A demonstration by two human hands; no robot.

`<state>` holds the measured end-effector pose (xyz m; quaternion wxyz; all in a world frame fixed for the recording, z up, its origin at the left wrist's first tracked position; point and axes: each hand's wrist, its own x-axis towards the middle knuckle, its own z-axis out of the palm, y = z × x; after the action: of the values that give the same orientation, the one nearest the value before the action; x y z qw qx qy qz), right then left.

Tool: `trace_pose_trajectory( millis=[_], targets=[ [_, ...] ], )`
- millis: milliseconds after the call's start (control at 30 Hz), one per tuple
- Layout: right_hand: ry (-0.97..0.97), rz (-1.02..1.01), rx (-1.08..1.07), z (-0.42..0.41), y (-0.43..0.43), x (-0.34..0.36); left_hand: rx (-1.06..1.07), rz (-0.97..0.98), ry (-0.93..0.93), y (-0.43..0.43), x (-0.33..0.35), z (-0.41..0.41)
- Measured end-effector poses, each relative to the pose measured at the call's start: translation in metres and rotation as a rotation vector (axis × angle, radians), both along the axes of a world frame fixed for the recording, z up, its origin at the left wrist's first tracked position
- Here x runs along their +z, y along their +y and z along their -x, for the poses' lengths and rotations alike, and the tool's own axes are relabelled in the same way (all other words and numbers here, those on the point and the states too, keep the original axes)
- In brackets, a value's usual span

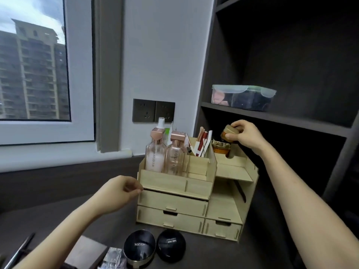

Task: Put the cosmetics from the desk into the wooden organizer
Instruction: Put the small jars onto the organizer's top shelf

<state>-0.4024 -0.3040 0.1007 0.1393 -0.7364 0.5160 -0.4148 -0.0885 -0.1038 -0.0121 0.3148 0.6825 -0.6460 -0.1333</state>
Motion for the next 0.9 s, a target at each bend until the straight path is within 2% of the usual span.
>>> trace_pose_trajectory(
  millis=[200, 467, 700, 900],
  targets=[
    [-0.027, -0.110, 0.086, -0.018, -0.041, -0.009, 0.030, -0.012, 0.010, -0.010, -0.002, -0.007],
    [-0.010, -0.147, 0.125, -0.015, -0.054, -0.007, 0.057, -0.056, 0.004, -0.013, -0.008, -0.016],
    [-0.055, -0.148, 0.163, -0.012, -0.042, -0.010, 0.033, -0.038, 0.007, -0.011, -0.008, -0.011],
    [-0.126, -0.028, 0.126, -0.009, -0.026, -0.014, 0.030, -0.025, 0.011, -0.009, -0.007, -0.009]
  ],
)
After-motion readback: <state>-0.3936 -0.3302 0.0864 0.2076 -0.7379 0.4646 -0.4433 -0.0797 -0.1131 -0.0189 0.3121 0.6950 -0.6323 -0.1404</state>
